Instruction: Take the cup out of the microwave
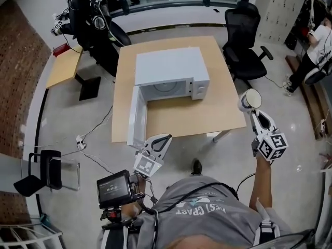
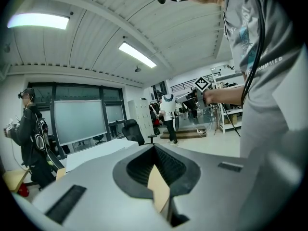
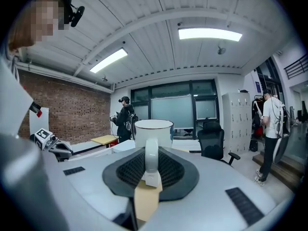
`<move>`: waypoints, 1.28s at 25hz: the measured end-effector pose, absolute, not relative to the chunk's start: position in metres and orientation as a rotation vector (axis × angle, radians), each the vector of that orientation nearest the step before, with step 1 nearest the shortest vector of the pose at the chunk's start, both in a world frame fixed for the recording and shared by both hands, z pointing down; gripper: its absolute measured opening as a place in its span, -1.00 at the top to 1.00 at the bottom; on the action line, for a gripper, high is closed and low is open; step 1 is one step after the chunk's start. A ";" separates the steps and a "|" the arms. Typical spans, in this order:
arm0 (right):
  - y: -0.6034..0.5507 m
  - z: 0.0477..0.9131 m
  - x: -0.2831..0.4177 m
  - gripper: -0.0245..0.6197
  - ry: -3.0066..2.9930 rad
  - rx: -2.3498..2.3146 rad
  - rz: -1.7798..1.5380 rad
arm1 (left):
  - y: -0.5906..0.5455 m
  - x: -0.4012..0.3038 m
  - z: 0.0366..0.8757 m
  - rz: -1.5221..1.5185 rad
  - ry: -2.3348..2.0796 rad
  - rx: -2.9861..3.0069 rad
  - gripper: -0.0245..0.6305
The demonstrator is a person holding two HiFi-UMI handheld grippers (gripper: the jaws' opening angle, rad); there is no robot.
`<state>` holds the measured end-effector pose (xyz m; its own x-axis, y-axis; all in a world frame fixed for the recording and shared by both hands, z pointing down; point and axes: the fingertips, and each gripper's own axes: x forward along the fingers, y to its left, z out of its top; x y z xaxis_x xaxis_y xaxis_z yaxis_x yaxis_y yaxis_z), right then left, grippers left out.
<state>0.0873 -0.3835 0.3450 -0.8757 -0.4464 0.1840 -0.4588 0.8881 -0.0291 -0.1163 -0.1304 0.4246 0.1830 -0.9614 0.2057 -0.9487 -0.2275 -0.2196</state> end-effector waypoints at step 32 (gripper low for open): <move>-0.546 0.437 -0.018 0.71 -2.859 0.495 0.206 | -0.224 -0.129 0.447 -0.663 2.129 -2.300 0.79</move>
<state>-0.0179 -0.5461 0.4373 -0.9158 -0.3140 0.2504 -0.3466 0.9329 -0.0978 -0.1291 -0.2239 0.4468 0.0319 -0.9405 0.3382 -0.9662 -0.1157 -0.2306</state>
